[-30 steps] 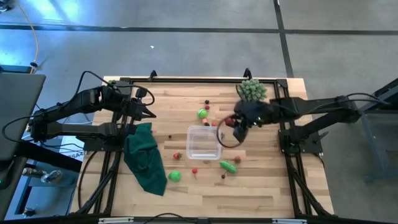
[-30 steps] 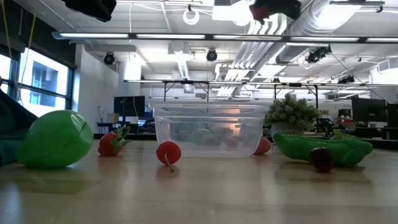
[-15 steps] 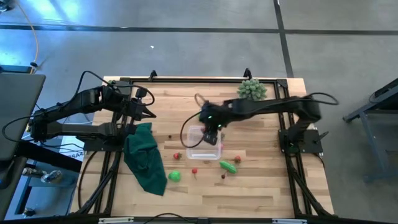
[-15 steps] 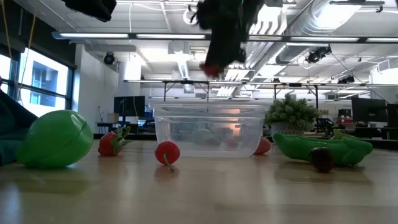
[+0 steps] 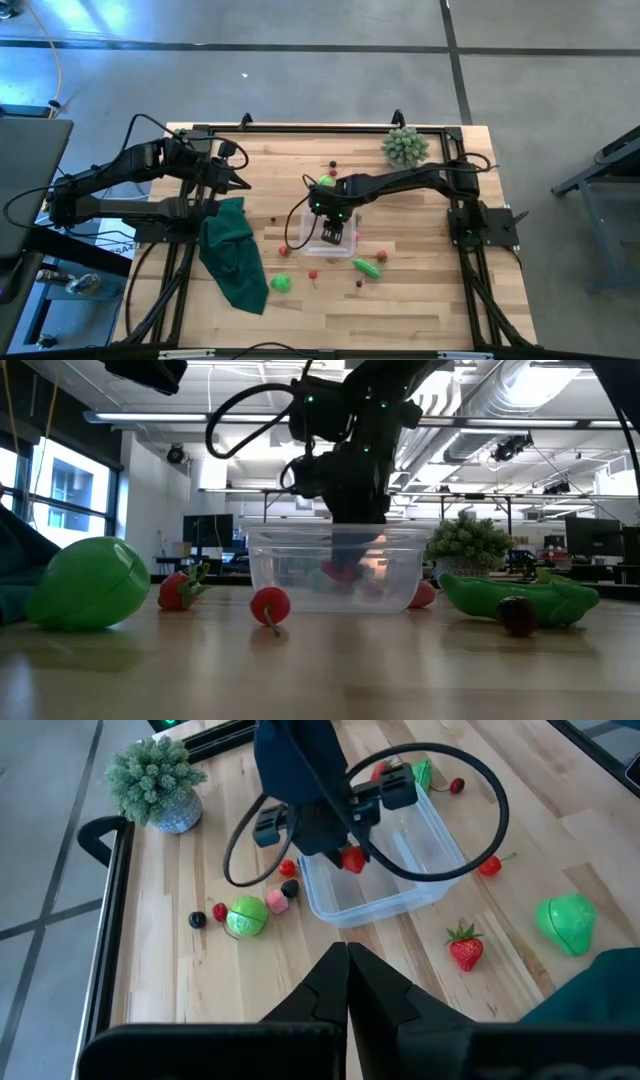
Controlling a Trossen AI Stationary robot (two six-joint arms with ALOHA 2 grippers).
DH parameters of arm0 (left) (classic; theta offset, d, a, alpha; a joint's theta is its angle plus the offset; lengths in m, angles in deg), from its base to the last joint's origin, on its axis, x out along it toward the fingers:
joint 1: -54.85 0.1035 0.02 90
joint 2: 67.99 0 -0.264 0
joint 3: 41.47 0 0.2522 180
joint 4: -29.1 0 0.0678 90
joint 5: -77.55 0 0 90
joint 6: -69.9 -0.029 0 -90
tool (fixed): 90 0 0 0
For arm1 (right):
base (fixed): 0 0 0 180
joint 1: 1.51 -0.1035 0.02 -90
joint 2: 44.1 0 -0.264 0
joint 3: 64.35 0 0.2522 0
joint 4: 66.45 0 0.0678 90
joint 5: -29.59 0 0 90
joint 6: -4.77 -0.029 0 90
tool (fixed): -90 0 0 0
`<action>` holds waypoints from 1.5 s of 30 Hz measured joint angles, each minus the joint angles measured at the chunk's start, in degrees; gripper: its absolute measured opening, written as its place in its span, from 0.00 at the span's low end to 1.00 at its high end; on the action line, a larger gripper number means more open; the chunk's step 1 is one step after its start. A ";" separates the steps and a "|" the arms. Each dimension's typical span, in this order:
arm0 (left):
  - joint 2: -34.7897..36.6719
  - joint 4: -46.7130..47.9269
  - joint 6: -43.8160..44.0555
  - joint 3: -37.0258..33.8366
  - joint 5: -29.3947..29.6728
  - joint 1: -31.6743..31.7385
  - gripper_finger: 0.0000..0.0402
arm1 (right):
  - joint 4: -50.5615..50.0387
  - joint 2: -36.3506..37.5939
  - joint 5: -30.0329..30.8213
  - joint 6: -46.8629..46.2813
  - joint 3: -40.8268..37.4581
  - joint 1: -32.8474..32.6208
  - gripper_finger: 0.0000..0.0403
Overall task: Pick and placing Produce into tupperware
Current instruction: Put the red strawberry into the transparent bin
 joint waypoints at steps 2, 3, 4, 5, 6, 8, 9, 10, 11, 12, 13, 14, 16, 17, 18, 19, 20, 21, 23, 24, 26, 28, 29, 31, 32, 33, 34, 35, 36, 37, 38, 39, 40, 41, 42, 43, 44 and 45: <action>0.00 0.00 -0.01 0.00 -0.01 0.00 0.00 | 0.23 -0.16 -0.53 0.02 0.00 -0.03 0.34; 0.00 0.00 -0.02 0.00 -0.02 0.00 0.00 | 0.25 -0.16 -0.87 0.02 0.00 -0.03 0.34; 0.00 -0.01 -0.02 0.00 -0.02 0.00 0.00 | 0.30 -0.16 -0.98 0.19 0.01 -0.03 0.34; 0.00 0.00 -0.01 0.00 0.00 0.00 0.00 | 0.27 -0.16 -0.98 0.51 0.02 -0.03 0.34; 0.00 0.00 -0.01 0.00 0.00 0.00 0.00 | 0.16 -0.16 -0.98 0.87 0.02 -0.03 0.34; 0.00 0.00 0.00 0.00 0.00 0.00 0.00 | 0.15 -0.16 -0.98 1.07 0.02 -0.03 0.34; 0.00 0.00 -0.02 0.00 -0.02 0.00 0.00 | 0.13 -0.16 -0.96 1.07 0.02 -0.03 0.34; 0.00 0.00 -0.02 0.00 -0.01 0.00 0.00 | 0.13 -0.16 -0.96 1.07 0.02 -0.03 0.34; 0.00 -0.02 -0.02 0.00 -0.02 0.00 0.00 | 0.15 -0.16 -0.96 1.05 0.02 -0.01 0.34; 0.00 0.00 -0.01 0.00 -0.01 0.00 0.00 | 0.15 -0.16 -0.96 0.92 0.02 -0.01 0.34; 0.00 0.00 -0.01 0.00 0.00 0.00 0.00 | 0.15 -0.16 -0.96 0.86 0.02 -0.01 0.34; 0.00 0.00 0.00 0.00 -0.02 0.00 0.00 | 0.13 -0.16 -0.96 1.02 0.02 0.00 0.34; 0.00 0.00 -0.02 0.00 0.00 0.00 0.00 | 0.13 -0.16 -0.75 1.48 0.02 0.01 0.36; 0.00 -0.02 -0.02 0.00 0.00 0.00 0.00 | 0.13 -0.16 -0.45 1.50 0.02 0.01 0.37; 0.00 -0.01 -0.02 0.00 0.00 0.00 0.00 | 0.10 -0.16 -0.11 1.50 0.02 0.01 0.39; 0.00 0.00 -0.02 0.00 0.00 0.00 0.00 | 0.10 -0.16 0.39 1.51 0.02 0.01 0.41; 0.00 0.00 -0.02 0.00 -0.02 0.00 0.00 | 0.10 -0.16 0.57 1.51 0.02 0.01 0.42; 0.00 -0.01 0.00 0.00 -0.02 0.01 0.00 | 0.12 -0.16 0.70 1.51 0.02 0.01 0.44; 0.00 -0.01 -0.02 0.00 -0.01 0.00 0.00 | 0.10 -0.16 0.79 1.51 0.02 0.01 0.46; 0.00 0.00 -0.02 0.00 0.00 0.00 0.00 | 0.10 -0.16 0.79 1.52 0.02 0.01 0.47; 0.00 -0.01 0.00 0.00 -0.02 0.00 0.00 | 0.11 -0.16 0.79 1.69 0.02 0.01 0.48; 0.00 0.00 -0.02 0.00 0.00 0.00 0.00 | 0.23 -0.16 0.57 1.99 0.02 0.01 0.48; 0.00 0.00 0.00 0.00 -0.02 0.00 0.00 | 0.25 -0.10 0.18 1.97 0.02 0.01 0.48; 0.00 -0.02 -0.01 0.00 0.00 0.00 0.00 | 0.19 0.45 -0.97 1.94 0.02 0.01 0.48; 0.00 -0.02 -0.02 0.00 -0.02 0.00 0.00 | 0.17 1.12 -1.23 1.92 0.02 -0.05 0.48; 0.00 -0.01 -0.01 0.00 -0.02 0.00 0.00 | 0.20 1.89 -1.36 1.89 0.02 -0.13 0.48; 0.00 -0.01 0.00 0.00 -0.01 0.00 0.00 | 0.31 2.83 -1.20 1.80 0.02 -0.30 0.48; 0.00 -0.02 -0.02 0.00 -0.01 0.00 0.00 | 0.29 3.93 -0.53 1.72 0.02 -0.51 0.48; 0.00 0.00 -0.02 0.00 -0.02 0.01 0.00 | 0.32 5.04 0.64 1.67 0.02 -0.79 0.48; 0.00 -0.02 -0.02 0.00 -0.01 0.00 0.00 | 0.37 6.39 2.27 1.55 0.02 -1.14 0.48; 0.00 0.00 0.00 0.00 -0.02 0.00 0.00 | 0.26 7.89 3.83 1.43 0.02 -1.52 0.48; 0.00 -0.01 -0.02 0.00 -0.02 0.00 0.00 | 0.34 9.43 5.55 1.04 0.02 -1.92 0.48; 0.00 -0.02 -0.02 0.00 -0.02 0.00 0.00 | 0.35 11.06 7.19 0.47 0.02 -2.32 0.48; 0.00 0.00 -0.02 0.00 0.00 0.00 0.00 | 0.14 12.71 8.62 0.17 0.02 -2.70 0.48; 0.00 0.00 0.00 0.00 -0.02 0.00 0.00 | -0.08 14.27 10.13 -0.45 0.02 -3.14 0.48; 0.00 -0.01 -0.01 0.00 -0.02 0.00 0.00 | -0.54 15.94 11.66 -1.23 0.02 -3.62 0.48; 0.00 -0.01 0.00 0.00 -0.02 0.00 0.00 | -1.57 17.60 13.34 -1.97 0.02 -4.08 0.48; 0.00 -0.01 0.00 0.00 0.00 0.00 0.00 | -2.47 19.14 14.96 -2.99 0.02 -4.65 0.48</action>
